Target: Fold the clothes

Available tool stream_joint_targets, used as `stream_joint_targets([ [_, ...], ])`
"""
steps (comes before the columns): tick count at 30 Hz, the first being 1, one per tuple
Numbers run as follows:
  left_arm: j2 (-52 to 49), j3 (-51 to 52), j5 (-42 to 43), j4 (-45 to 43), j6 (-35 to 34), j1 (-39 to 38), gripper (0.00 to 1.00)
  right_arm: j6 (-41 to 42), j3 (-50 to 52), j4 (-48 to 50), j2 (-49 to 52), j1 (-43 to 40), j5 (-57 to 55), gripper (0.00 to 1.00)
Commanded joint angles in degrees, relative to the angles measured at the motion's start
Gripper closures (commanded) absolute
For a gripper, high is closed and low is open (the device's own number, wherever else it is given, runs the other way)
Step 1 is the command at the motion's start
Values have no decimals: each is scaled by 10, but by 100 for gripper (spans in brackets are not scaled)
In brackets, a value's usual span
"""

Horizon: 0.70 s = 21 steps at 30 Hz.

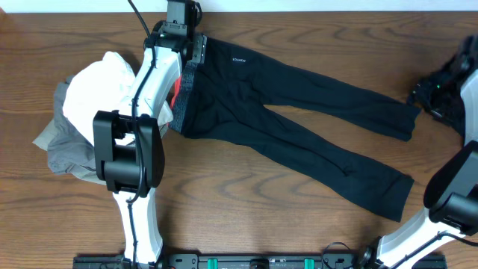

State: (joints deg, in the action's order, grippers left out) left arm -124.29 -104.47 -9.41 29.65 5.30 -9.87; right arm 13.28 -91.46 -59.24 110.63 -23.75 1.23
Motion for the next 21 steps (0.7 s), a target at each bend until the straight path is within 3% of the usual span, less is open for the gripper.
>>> stream_joint_targets([
  [1,60,-6,13,47,-25,-3,22,14,51,28,-8,-19,12,33],
  [3,89,-6,55,106,-28,-3,22,15,91,48,-8,-22,35,33],
  [6,121,-6,90,189,-53,-3,12,16,129,60,-8,-22,38,31],
  [11,134,-3,155,331,-78,-3,13,33,142,54,-8,-22,85,27],
  [15,130,33,178,378,-78,-3,14,35,142,18,-8,-26,86,27],
  [21,130,90,177,378,-78,-3,15,10,142,-64,-8,-45,93,29],
])
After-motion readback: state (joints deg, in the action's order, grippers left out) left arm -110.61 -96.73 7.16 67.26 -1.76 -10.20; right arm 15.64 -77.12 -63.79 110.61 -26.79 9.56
